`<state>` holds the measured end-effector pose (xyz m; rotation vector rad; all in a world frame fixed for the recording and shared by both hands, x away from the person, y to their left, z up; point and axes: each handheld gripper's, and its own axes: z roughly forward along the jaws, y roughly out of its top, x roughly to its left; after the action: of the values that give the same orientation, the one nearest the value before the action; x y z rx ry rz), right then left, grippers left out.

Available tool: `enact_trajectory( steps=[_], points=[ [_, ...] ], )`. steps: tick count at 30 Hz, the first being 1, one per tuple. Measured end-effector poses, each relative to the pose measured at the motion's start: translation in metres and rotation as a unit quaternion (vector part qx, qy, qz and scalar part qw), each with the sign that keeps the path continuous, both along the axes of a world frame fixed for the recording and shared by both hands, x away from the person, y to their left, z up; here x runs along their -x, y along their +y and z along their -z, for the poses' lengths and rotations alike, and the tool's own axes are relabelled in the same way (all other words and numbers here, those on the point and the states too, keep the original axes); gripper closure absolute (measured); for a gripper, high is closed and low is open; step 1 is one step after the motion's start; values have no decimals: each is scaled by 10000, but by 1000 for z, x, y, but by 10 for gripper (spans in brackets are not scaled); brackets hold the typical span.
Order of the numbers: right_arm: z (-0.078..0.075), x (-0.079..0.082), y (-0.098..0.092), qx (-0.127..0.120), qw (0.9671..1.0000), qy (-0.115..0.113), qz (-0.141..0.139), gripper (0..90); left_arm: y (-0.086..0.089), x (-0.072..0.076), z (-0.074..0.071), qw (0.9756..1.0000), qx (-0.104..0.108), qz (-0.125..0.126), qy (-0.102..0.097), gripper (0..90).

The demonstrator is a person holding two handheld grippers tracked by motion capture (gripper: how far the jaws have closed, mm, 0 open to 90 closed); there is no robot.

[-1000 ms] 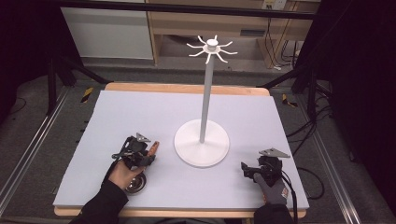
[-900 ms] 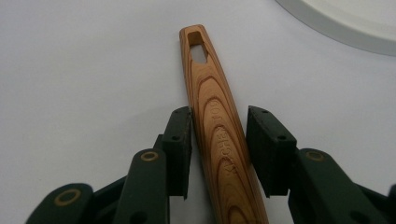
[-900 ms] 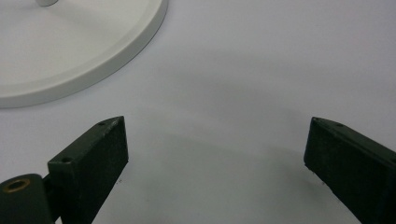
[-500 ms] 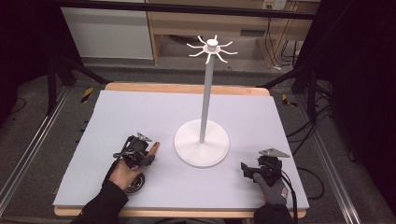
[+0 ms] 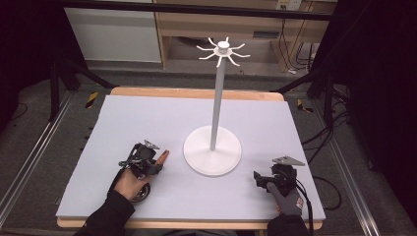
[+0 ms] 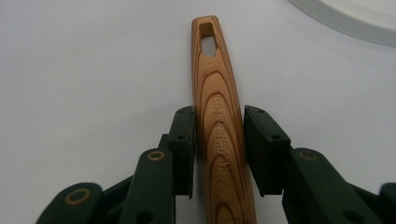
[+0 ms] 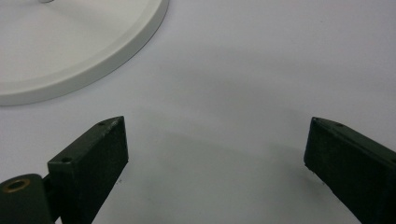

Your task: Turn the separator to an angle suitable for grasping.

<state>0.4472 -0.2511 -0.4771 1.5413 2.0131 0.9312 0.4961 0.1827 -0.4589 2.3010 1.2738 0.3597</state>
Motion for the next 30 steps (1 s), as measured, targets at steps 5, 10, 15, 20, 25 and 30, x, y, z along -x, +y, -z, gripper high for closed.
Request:
enact_trajectory(
  steps=[5,10,15,20,25,30],
  points=[
    [0,0,0,9,10000,46,-16,67,1,-1,0,10000,22,3,14,666],
    [0,0,0,13,10000,43,-17,66,2,-1,-1,10000,28,44,31,667],
    [0,0,0,8,10000,59,-15,66,4,-2,-2,9999,85,83,41,672],
    [0,-1,0,7,10000,62,-16,66,8,1,-8,9997,145,189,-33,697],
    [1,-1,0,15,9999,96,-25,66,7,0,-5,9996,145,230,35,686],
    [1,-1,0,11,9999,123,-8,65,4,-2,-1,9995,164,266,98,655]
  ],
)
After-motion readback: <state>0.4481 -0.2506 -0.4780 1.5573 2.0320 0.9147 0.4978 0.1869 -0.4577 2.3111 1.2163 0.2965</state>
